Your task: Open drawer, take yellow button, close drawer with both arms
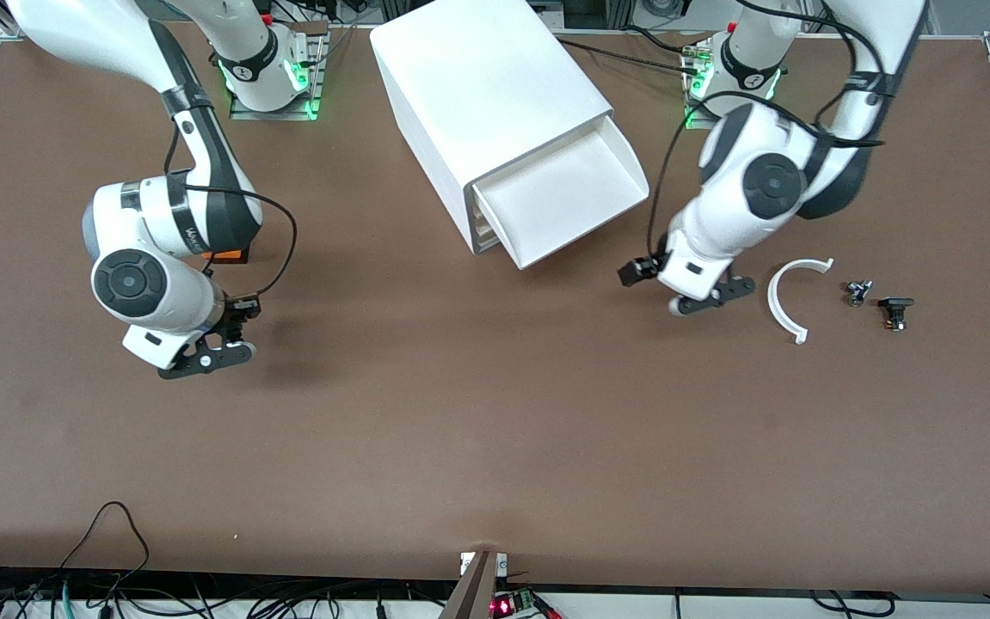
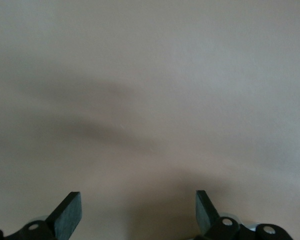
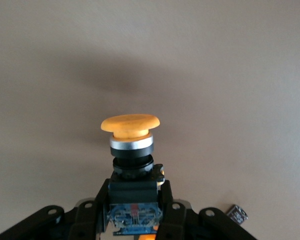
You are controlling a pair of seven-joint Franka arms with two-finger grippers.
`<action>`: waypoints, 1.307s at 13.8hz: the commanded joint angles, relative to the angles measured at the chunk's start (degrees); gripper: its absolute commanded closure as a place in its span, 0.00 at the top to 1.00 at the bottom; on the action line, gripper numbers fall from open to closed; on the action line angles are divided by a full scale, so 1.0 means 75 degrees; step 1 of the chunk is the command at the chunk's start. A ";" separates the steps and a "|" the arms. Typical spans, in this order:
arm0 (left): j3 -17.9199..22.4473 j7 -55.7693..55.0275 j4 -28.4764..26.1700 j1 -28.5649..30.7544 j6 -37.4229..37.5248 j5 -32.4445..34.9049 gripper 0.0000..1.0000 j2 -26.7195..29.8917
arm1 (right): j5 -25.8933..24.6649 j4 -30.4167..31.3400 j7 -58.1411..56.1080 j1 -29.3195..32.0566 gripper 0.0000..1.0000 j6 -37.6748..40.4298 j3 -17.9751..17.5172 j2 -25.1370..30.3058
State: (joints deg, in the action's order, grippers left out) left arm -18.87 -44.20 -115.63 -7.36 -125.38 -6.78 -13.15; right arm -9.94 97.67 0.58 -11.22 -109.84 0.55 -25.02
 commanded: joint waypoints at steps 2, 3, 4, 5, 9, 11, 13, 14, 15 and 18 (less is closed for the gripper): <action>-0.1008 -0.1555 -0.1081 -0.0061 -0.0228 -0.0081 1.00 0.1130 | -0.0011 0.1761 -0.0019 0.0393 0.11 -0.0832 -0.0073 0.1049; -0.1301 -0.2059 -0.1095 -0.0073 -0.0159 -0.0081 1.00 0.1190 | -0.0034 0.2126 -0.0019 0.0498 0.11 -0.1068 -0.0061 0.1143; -0.1594 -0.2412 -0.1141 -0.0085 -0.0146 -0.0081 1.00 0.1191 | -0.0081 0.2350 -0.0066 0.0604 0.11 -0.1325 -0.0027 0.1133; -0.1841 -0.2508 -0.1281 -0.0096 -0.0169 -0.0093 1.00 0.1191 | -0.0093 0.2561 -0.0229 0.0733 0.11 -0.1769 0.0009 0.1063; -0.2732 -0.2393 -0.1598 -0.0108 -0.0169 -0.0175 1.00 0.1144 | -0.0093 0.3487 -0.0828 0.1390 0.11 -0.3494 0.0172 0.0793; -0.3014 -0.2392 -0.1599 -0.0096 -0.0170 -0.0175 1.00 0.1132 | -0.0035 0.3489 -0.0688 0.1390 0.03 -0.3461 0.0325 0.0525; -0.3027 -0.2392 -0.1599 -0.0096 -0.0146 -0.0175 1.00 0.1121 | -0.0069 0.3442 -0.0267 0.1379 0.01 -0.3484 0.0325 0.0301; -0.3038 -0.2392 -0.1611 -0.0096 -0.0146 -0.0175 1.00 0.1109 | -0.0070 0.3442 -0.0277 0.1378 0.01 -0.3484 0.0325 0.0277; -0.3027 -0.2392 -0.1611 -0.0096 -0.0146 -0.0175 1.00 0.1086 | -0.0058 0.3442 -0.0323 0.1378 0.02 -0.3519 0.0325 0.0242; -0.2829 -0.2275 -0.1564 0.0148 -0.1068 0.0140 1.00 0.1097 | 0.0000 0.3442 -0.0231 0.1390 0.29 -0.3519 0.0314 0.0195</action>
State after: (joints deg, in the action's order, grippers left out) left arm -39.82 -62.76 -126.39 -7.72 -129.02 -6.67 -5.56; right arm -9.94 123.32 -2.46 -0.90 -135.76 3.18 -23.70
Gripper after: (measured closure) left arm 0.000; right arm 0.590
